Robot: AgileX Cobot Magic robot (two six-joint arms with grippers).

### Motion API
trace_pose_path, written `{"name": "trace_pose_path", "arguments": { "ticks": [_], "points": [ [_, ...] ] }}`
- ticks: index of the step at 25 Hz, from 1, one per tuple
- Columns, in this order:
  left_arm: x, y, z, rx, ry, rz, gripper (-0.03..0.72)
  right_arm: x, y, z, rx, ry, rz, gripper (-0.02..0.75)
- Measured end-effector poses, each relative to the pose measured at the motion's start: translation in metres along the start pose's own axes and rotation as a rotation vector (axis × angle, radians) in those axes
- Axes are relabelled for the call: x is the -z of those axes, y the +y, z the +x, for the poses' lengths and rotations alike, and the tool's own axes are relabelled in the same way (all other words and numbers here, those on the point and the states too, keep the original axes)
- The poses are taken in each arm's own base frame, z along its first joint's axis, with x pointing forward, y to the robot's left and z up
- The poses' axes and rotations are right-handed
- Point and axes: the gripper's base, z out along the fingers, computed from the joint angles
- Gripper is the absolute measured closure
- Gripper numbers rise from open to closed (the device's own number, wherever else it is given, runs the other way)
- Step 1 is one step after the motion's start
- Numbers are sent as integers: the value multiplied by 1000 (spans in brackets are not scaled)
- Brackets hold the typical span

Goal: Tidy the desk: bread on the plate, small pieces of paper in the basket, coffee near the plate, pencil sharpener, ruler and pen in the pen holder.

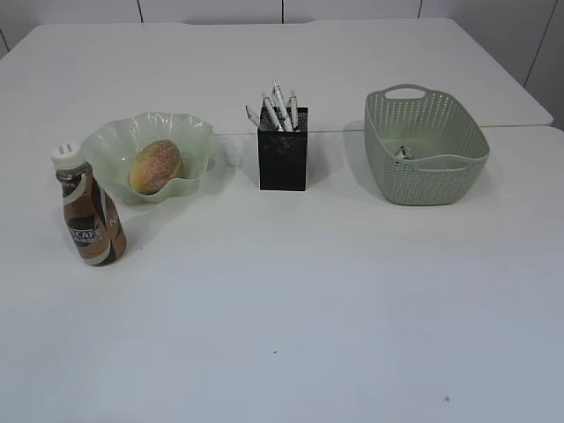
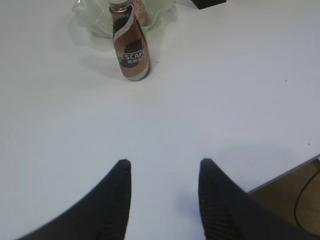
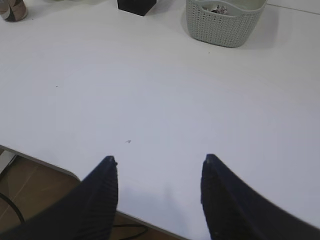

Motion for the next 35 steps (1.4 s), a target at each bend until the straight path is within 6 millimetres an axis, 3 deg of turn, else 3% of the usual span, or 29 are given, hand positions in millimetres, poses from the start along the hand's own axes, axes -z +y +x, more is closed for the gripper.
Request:
{"name": "trace_pose_path", "arguments": {
  "ticks": [21, 35],
  "points": [
    [0, 0, 0, 22, 3, -37, 401, 0, 0, 0, -3, 0, 2, 312],
    [0, -2, -1, 129, 13, -223, 402, 1, 3, 0, -134, 10, 211, 312]
  ]
}}
